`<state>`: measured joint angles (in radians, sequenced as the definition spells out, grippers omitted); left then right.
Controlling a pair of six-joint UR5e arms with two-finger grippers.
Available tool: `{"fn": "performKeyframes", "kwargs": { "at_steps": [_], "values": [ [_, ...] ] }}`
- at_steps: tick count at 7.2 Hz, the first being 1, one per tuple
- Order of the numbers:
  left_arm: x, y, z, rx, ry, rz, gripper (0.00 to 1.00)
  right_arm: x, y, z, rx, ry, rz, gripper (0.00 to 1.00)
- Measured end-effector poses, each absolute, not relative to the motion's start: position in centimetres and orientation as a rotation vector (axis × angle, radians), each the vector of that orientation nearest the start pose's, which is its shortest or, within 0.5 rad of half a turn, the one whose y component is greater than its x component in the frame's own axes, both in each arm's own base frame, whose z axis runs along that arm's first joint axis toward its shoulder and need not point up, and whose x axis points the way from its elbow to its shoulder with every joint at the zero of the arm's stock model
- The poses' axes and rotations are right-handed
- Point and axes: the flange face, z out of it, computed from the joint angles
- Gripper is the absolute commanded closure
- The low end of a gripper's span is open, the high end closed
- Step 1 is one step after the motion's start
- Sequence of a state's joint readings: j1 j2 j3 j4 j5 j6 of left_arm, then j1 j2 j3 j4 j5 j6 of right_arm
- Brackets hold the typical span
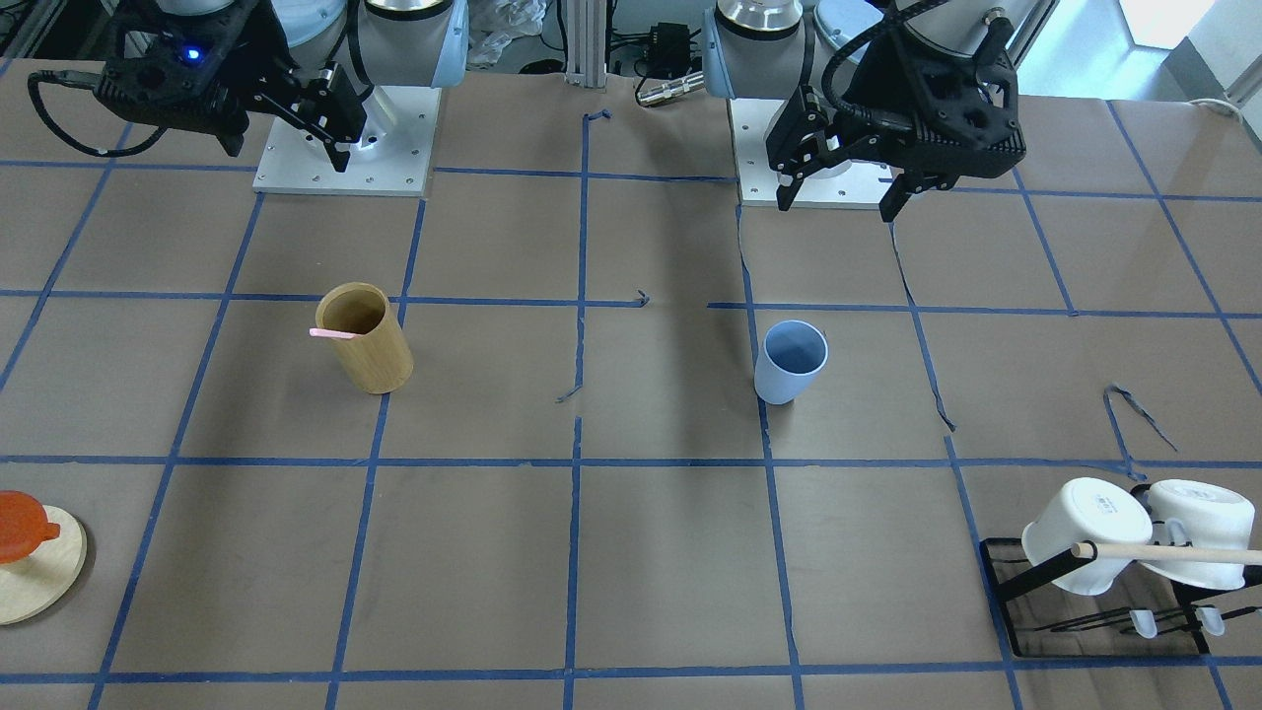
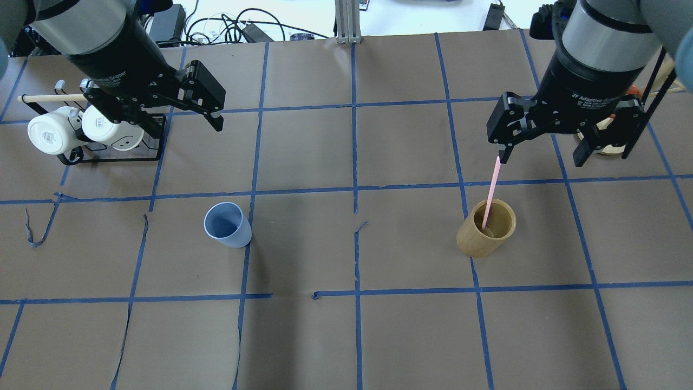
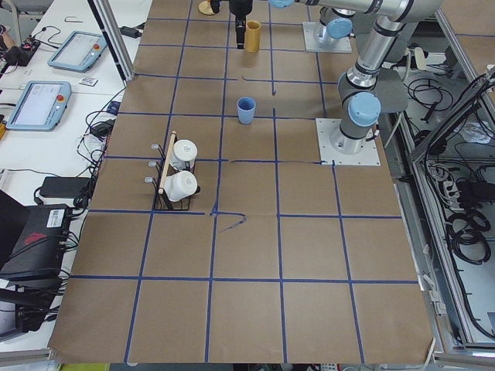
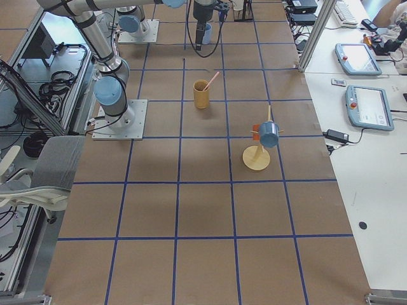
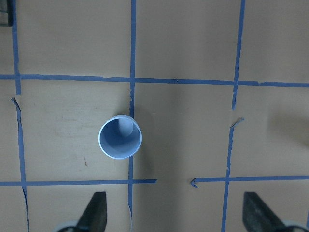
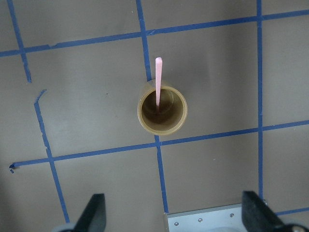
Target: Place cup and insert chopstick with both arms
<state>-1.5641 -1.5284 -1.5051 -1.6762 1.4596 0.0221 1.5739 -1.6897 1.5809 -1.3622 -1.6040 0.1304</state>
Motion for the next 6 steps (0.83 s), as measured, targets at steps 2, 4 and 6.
{"fn": "performKeyframes", "kwargs": {
  "at_steps": [2,4,6],
  "values": [
    [-14.0,-47.4,53.0,0.079,3.249,-0.014,0.0,13.2,-42.9,51.8,0.205,3.165,0.148,0.0],
    [-14.0,-47.3,53.0,0.094,3.249,-0.013,0.0,13.2,-43.8,52.0,0.206,3.162,0.068,0.0],
    [-14.0,-47.1,52.7,0.097,3.25,-0.01,0.0,13.1,-44.3,52.1,0.212,3.163,0.022,0.0]
  ]
}}
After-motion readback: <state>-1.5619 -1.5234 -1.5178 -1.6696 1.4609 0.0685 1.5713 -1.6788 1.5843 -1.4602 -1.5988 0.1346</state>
